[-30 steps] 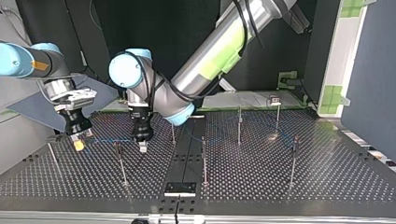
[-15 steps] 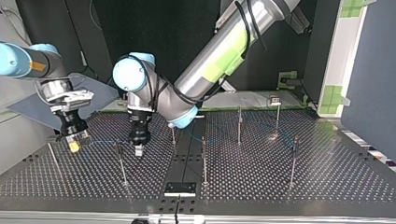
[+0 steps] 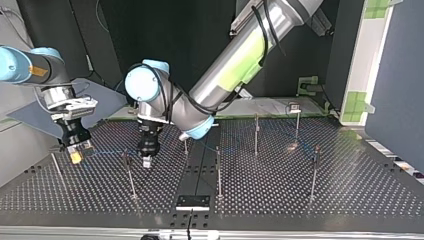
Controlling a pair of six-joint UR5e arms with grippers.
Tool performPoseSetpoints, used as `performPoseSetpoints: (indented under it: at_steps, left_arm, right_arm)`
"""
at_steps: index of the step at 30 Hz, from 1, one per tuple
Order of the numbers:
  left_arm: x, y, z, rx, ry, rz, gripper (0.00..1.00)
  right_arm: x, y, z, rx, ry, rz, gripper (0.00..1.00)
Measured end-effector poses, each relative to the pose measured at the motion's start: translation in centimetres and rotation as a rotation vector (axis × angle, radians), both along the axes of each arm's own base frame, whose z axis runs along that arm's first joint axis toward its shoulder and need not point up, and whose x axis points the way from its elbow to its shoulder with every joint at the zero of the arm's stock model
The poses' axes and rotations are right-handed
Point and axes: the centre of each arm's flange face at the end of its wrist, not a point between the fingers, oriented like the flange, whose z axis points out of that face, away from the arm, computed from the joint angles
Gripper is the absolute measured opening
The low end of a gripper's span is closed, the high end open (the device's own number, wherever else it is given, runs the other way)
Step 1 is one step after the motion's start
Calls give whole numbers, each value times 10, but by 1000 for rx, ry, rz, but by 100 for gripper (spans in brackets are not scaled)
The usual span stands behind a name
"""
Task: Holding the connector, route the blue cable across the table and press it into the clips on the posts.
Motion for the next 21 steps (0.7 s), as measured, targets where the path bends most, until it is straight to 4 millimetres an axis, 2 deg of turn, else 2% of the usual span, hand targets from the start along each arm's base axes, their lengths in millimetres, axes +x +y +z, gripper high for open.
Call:
performPoseSetpoints:
  at_steps: [4, 10, 18, 20, 21]
  left_arm:
    - [16, 6, -11, 7, 0, -5, 1]
    - [32, 15, -6, 0, -20, -10, 1]
    - [35, 16, -2, -3, -28, -11, 1]
    - [33, 14, -1, -3, -28, -13, 22]
    - [33, 14, -1, -3, -28, -14, 22]
  right_arm:
    - [-1, -4, -5, -3, 0, -2, 0]
    - [-4, -11, -11, -13, -7, -3, 0]
    - [-7, -14, -14, -14, -9, -6, 0]
    - [-7, -14, -14, -14, -9, -6, 0]
    - [-7, -14, -14, -14, -9, -6, 0]
